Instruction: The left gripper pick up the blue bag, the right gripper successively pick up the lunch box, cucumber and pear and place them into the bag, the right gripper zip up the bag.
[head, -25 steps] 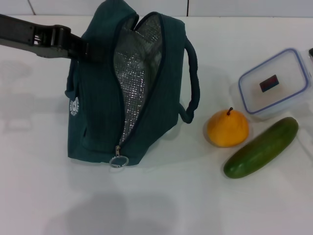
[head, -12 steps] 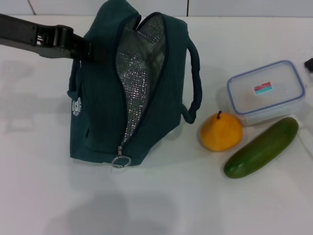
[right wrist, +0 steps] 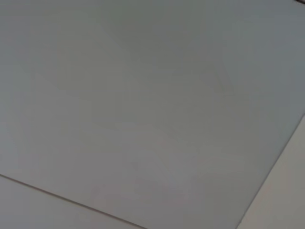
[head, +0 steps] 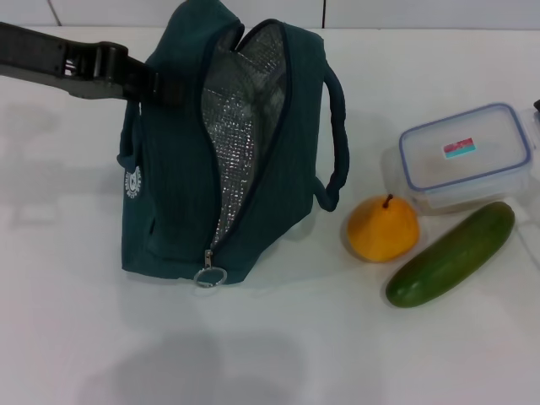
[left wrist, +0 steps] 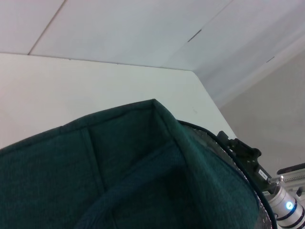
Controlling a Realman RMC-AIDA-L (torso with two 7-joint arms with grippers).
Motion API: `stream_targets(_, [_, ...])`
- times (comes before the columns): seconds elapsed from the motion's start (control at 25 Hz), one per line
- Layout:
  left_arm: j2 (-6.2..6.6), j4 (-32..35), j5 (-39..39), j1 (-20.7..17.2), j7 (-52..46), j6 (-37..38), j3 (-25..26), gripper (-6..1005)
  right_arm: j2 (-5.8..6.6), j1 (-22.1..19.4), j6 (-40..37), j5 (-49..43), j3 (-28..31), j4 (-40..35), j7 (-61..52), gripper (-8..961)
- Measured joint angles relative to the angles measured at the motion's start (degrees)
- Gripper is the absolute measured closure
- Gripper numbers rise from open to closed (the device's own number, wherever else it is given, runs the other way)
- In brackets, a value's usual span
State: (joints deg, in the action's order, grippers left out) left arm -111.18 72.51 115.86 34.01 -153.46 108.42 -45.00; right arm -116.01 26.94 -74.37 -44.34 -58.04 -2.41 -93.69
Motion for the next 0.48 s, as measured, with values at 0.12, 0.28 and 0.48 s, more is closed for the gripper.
stream_targets(0.12, [0.00, 0.0, 0.0, 0.2, 0.0, 0.0, 0.0, 954, 0.00, -0.3, 0.4, 0.0, 0.0, 0.0, 0.0, 737])
stream_targets(0.28, [-0.03, 0.0, 0.2, 0.3, 0.0, 0.0, 0.0, 955, 0.00, -0.6, 0.4, 0.2, 0.1, 0.0, 0.0, 655])
stream_targets(0.48, [-0.06, -0.1, 0.3, 0.4, 0.0, 0.0, 0.0, 955, 0.07, -1.1, 1.0, 0.7, 0.1, 0.2, -0.1, 526])
